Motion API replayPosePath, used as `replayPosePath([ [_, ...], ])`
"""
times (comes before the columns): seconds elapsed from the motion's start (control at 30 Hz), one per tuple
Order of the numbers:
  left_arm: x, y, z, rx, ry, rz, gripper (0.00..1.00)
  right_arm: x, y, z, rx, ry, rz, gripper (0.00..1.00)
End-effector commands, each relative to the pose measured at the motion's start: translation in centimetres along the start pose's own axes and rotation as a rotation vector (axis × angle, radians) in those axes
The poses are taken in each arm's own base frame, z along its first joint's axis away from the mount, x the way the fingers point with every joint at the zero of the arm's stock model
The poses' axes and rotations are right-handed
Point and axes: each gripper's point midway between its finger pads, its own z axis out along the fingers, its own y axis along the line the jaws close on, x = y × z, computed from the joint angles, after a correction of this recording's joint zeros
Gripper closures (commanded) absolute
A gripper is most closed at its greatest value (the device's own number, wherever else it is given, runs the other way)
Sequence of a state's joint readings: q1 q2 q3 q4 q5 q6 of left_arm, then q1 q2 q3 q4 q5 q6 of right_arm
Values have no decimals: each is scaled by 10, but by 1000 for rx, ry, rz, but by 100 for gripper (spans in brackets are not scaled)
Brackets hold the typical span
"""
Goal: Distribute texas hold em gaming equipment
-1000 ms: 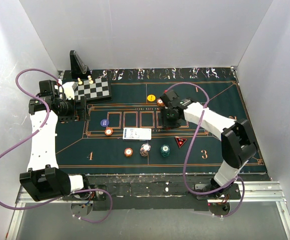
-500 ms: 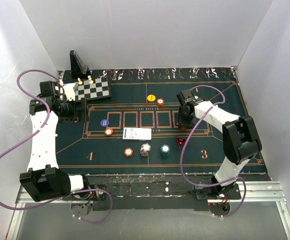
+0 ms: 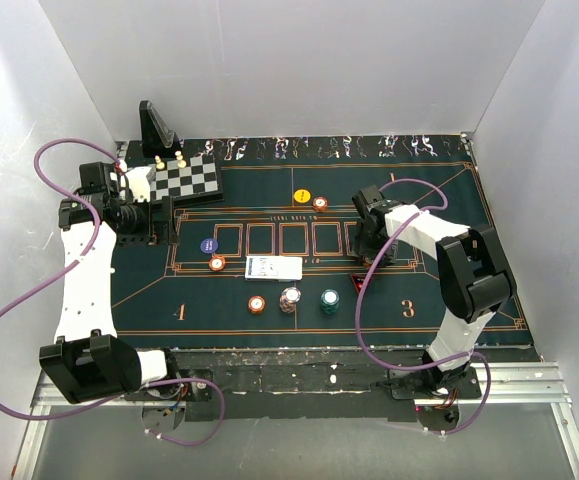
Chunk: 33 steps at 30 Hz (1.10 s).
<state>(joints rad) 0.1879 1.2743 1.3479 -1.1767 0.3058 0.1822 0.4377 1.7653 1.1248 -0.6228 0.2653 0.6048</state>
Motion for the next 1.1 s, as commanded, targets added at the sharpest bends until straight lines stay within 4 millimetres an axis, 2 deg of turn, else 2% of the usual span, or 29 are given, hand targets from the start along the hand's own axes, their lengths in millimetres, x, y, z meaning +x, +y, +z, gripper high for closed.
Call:
replayPosePath([
  [0.0,-6,-2,-12,-3,-41,16,2,-19,3,-18,-16,-62,18,27],
  [0.13,-7,-3,-12,-1,-43,15,2,-28,9,-48,-71,-130,17,21],
  [0.23,-7,-4,-12,4,-45,7,2,-32,24,-80,-134,-199,-28,20],
  [0.37,-6,-2,-10,-8,-49,-1,2,-28,63,-126,-244,-286,-140,18],
  [0.43,-7,0,-10,-16,-49,-4,2,-18,92,-147,-321,-304,-214,17],
  [0.53,-7,-2,-11,-12,-54,-9,2,4,126,-163,-407,-261,-310,15],
  [0.63,-7,-2,-10,-14,-51,-16,2,30,149,-162,-422,-191,-383,13],
  [0.73,-5,-1,-10,-17,-44,-18,2,53,157,-150,-388,-143,-434,12],
  [0.83,-4,1,-10,-28,-45,-8,2,73,169,-148,-416,-121,-476,11],
  [1.07,-5,0,-10,-23,-49,-11,2,104,182,-141,-424,-86,-548,10],
])
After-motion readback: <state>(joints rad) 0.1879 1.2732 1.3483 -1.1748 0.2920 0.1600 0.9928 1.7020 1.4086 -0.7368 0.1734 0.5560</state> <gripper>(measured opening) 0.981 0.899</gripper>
